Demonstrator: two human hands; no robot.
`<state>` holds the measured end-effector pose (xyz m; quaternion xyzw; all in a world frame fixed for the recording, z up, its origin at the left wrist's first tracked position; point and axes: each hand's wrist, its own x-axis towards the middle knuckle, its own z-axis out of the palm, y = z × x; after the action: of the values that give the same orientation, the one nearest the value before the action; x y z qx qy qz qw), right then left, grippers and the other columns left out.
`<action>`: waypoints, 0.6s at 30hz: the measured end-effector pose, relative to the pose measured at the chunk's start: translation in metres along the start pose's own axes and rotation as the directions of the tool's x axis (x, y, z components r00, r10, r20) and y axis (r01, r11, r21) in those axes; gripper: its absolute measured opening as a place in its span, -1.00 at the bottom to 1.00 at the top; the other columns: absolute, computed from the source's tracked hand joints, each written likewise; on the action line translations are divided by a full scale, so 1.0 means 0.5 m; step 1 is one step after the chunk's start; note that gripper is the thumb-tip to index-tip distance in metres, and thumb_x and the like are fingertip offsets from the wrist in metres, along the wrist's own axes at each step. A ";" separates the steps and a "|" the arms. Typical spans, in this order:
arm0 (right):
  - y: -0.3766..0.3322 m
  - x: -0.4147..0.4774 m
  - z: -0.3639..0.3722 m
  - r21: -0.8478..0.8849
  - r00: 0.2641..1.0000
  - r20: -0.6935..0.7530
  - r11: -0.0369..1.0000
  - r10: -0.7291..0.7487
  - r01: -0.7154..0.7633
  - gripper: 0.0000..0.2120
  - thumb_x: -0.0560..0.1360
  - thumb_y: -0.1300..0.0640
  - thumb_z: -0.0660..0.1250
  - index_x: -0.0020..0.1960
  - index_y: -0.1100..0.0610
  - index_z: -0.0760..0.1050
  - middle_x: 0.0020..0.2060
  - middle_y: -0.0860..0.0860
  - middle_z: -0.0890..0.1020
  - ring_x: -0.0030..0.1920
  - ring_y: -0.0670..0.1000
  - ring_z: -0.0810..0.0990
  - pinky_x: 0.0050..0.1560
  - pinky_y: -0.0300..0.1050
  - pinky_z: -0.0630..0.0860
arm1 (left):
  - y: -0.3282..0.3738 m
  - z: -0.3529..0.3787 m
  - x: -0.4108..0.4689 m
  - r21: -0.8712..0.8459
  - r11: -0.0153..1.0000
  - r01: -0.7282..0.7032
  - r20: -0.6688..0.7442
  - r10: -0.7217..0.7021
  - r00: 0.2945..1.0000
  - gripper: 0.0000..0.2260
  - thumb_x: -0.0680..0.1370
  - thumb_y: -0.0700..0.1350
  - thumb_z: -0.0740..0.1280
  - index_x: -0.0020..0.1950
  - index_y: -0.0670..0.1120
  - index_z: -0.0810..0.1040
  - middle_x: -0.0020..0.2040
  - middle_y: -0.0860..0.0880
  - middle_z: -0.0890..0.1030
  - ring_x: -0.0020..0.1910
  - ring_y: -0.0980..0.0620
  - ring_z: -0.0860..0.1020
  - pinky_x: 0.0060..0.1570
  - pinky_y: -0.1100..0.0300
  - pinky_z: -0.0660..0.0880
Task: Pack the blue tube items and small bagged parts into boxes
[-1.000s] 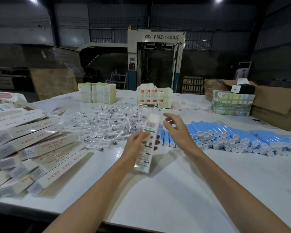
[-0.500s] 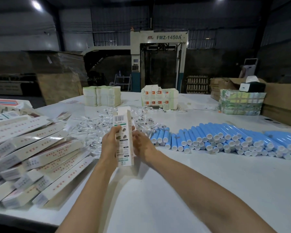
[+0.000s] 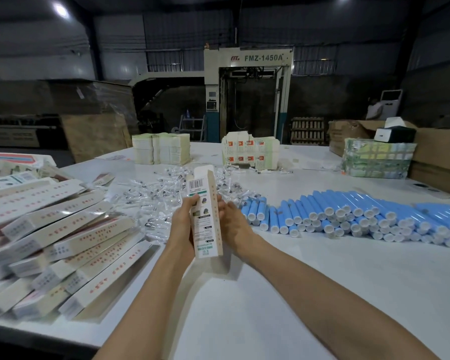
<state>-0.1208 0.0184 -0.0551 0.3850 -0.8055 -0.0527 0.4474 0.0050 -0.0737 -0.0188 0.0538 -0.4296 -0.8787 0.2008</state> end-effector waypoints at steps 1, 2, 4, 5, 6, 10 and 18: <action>0.008 -0.010 -0.010 0.138 0.990 0.142 0.990 -0.026 0.006 -0.67 0.70 0.13 0.13 0.40 -0.08 0.47 0.24 -0.15 0.53 0.27 -0.10 0.47 0.29 -0.20 0.36 | 0.001 0.003 -0.002 -0.032 0.999 0.014 0.030 -0.013 0.999 -0.59 0.65 0.00 0.34 0.41 -0.22 0.62 0.27 -0.25 0.71 -0.01 -0.17 0.75 -0.09 0.06 0.73; 0.025 -0.019 -0.021 0.264 0.976 0.198 0.964 -0.090 0.035 -0.67 0.67 0.17 0.23 0.42 0.07 0.44 0.24 -0.01 0.54 0.25 0.04 0.47 0.26 -0.07 0.38 | 0.001 0.005 -0.004 -0.066 0.998 0.018 0.062 -0.014 0.998 -0.58 0.66 0.00 0.32 0.43 -0.23 0.61 0.29 -0.24 0.70 0.07 -0.15 0.75 -0.04 0.07 0.73; 0.074 -0.052 -0.044 0.348 0.978 0.205 0.932 0.029 -0.100 -0.68 0.57 0.25 0.33 0.32 0.15 0.50 0.15 0.08 0.61 0.18 0.13 0.54 0.15 0.00 0.41 | 0.000 0.007 -0.007 -0.116 0.993 0.013 0.106 0.000 0.994 -0.58 0.68 -0.01 0.30 0.44 -0.23 0.59 0.30 -0.25 0.70 0.16 -0.13 0.75 0.04 0.05 0.72; 0.101 -0.071 -0.050 0.419 0.962 0.245 0.882 0.120 -0.216 -0.69 0.54 0.28 0.34 0.27 0.15 0.51 0.10 0.09 0.63 0.13 0.16 0.56 0.04 0.02 0.43 | -0.003 0.008 -0.006 -0.112 0.994 0.008 0.115 0.005 0.993 -0.59 0.68 -0.02 0.31 0.45 -0.22 0.58 0.30 -0.26 0.70 0.18 -0.14 0.74 0.04 0.04 0.71; 0.127 -0.088 -0.059 0.461 0.937 0.296 0.831 0.187 -0.311 -0.70 0.53 0.27 0.33 0.25 0.14 0.51 0.05 0.09 0.63 0.08 0.17 0.58 -0.06 0.01 0.44 | -0.006 0.008 -0.005 -0.088 0.996 0.000 0.123 0.011 0.992 -0.60 0.68 -0.02 0.32 0.44 -0.21 0.58 0.29 -0.28 0.69 0.19 -0.17 0.73 0.03 0.04 0.71; 0.215 -0.136 -0.100 0.657 0.805 0.475 0.466 0.355 -0.593 -0.64 0.55 0.26 0.37 0.31 0.02 0.50 -0.19 0.00 0.59 -0.20 -0.04 0.56 -0.19 -0.04 0.48 | -0.030 0.019 -0.004 0.045 0.999 -0.022 0.165 0.014 0.986 -0.59 0.63 -0.03 0.42 0.41 -0.23 0.61 0.28 -0.34 0.68 0.16 -0.24 0.73 0.04 -0.03 0.72; 0.281 -0.096 -0.244 0.935 0.766 0.354 -0.194 0.537 -0.296 -0.45 0.55 0.40 0.37 0.47 0.02 0.45 -0.13 0.22 0.72 -0.03 0.13 0.72 0.13 -0.02 0.65 | -0.078 0.054 -0.022 0.253 0.967 -0.016 0.269 -0.055 0.961 -0.65 0.47 -0.03 0.62 0.24 -0.04 0.75 0.21 -0.28 0.73 0.14 -0.30 0.73 0.07 -0.19 0.71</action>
<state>-0.0936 0.1802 0.0449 0.2924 -0.6321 0.7106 0.0995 -0.0040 -0.0282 -0.0332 -0.0389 -0.5612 -0.8177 0.1222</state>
